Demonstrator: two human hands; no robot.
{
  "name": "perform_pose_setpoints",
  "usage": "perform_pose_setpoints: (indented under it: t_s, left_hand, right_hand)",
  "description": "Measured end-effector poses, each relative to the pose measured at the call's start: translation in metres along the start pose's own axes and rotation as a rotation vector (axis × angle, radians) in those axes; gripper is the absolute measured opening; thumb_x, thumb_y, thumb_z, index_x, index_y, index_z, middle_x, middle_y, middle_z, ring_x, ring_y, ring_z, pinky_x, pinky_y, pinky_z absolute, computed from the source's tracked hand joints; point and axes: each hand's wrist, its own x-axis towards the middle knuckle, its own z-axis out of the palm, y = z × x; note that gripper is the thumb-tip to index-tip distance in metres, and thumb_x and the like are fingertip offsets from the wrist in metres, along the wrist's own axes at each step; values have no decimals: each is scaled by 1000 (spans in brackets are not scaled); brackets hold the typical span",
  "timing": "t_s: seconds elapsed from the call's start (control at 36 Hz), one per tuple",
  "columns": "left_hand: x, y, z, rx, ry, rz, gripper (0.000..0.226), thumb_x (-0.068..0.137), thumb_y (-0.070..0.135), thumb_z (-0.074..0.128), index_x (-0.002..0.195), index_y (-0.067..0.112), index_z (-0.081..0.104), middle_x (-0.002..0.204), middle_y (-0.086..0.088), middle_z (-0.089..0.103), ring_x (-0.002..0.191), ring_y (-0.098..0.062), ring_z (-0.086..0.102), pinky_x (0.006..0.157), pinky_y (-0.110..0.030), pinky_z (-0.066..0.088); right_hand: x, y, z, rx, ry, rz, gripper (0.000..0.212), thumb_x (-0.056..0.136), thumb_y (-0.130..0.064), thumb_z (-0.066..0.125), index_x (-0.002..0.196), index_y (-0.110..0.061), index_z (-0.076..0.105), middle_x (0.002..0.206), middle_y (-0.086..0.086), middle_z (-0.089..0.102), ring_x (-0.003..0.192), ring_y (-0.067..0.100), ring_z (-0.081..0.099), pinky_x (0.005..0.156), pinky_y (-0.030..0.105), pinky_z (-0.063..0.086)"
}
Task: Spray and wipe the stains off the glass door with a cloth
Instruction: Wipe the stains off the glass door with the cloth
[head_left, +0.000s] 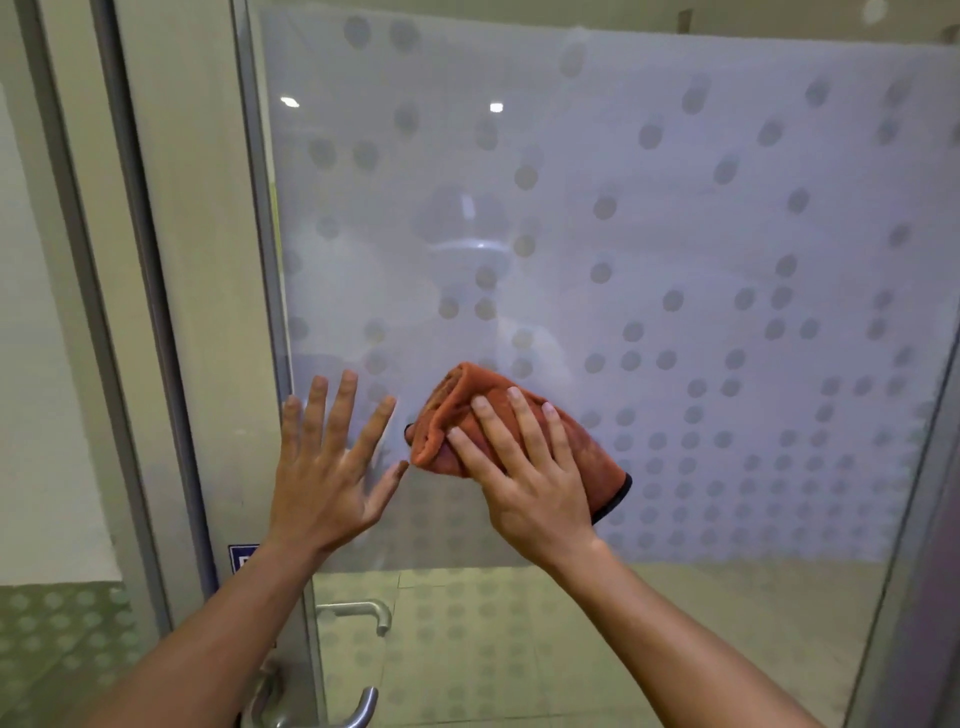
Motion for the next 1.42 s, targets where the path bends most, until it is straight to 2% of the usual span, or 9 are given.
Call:
perform_pose_setpoints:
  t_s: [0.28, 0.47, 0.58, 0.83, 0.92, 1.03, 1.19, 1.33, 1.42]
  left_hand:
    - [-2, -2, 2, 38, -12, -5, 76, 99, 63, 38, 163, 25, 18, 170, -19, 9, 156, -44, 6, 124, -63, 8]
    - [-1, -2, 3, 49, -19, 1, 77, 100, 63, 35, 163, 24, 17, 170, -19, 8, 156, -44, 6, 124, -63, 7]
    - [-1, -1, 2, 44, -14, 3, 76, 100, 62, 36, 163, 24, 18, 169, -20, 10, 156, -45, 7, 124, -64, 9]
    - [-1, 0, 0, 41, -20, -1, 77, 100, 62, 35, 163, 23, 15, 169, -20, 8, 156, -45, 6, 124, -64, 9]
    - [0, 1, -2, 42, -29, -5, 77, 100, 62, 34, 163, 23, 14, 169, -20, 8, 156, -45, 6, 124, -63, 8]
    - [1, 2, -5, 17, -50, -13, 77, 100, 62, 34, 164, 25, 12, 169, -20, 7, 155, -46, 7, 123, -66, 10]
    - [1, 3, -8, 8, -72, -18, 78, 100, 60, 37, 163, 23, 13, 169, -21, 7, 155, -47, 7, 122, -68, 12]
    - [1, 3, -8, 14, -64, -16, 75, 101, 61, 34, 162, 20, 21, 169, -22, 9, 155, -46, 7, 122, -67, 11]
    - [0, 2, -6, 31, -55, -11, 75, 100, 61, 35, 162, 20, 23, 169, -22, 10, 155, -46, 7, 124, -65, 7]
  right_hand:
    - [-2, 51, -15, -75, 53, 99, 67, 91, -5, 56, 153, -24, 41, 163, 11, 33, 150, 44, 30, 117, 65, 29]
    - [-5, 108, -34, -142, 37, 174, 76, 86, -10, 63, 156, -23, 36, 166, 13, 21, 151, 43, 27, 120, 63, 25]
    - [-9, 147, -49, -179, 31, 359, 67, 92, -16, 51, 156, -21, 33, 165, 20, 26, 150, 45, 27, 117, 61, 28]
    - [-33, 207, -94, -50, -35, 842, 94, 78, -14, 41, 161, -32, 1, 171, 13, 3, 153, 45, 14, 121, 62, 17]
    - [-42, 212, -103, -22, -13, 1033, 81, 89, -27, 37, 162, -23, 4, 171, 12, 4, 151, 46, 17, 121, 66, 13]
    - [-55, 214, -109, -8, 0, 1107, 69, 104, -32, 36, 159, -39, -7, 172, 0, -7, 152, 45, 14, 119, 66, 22]
    - [-68, 205, -111, 20, -15, 1251, 69, 106, -25, 40, 160, -40, -1, 171, -10, -11, 150, 44, 14, 119, 63, 23]
    - [-54, 198, -97, 87, 50, 1315, 63, 104, -24, 41, 162, -18, 17, 172, 8, 4, 151, 47, 13, 124, 54, 11]
    - [-36, 180, -89, 54, 69, 1256, 68, 103, -22, 45, 163, -21, 14, 172, 6, 6, 149, 45, 19, 123, 51, 13]
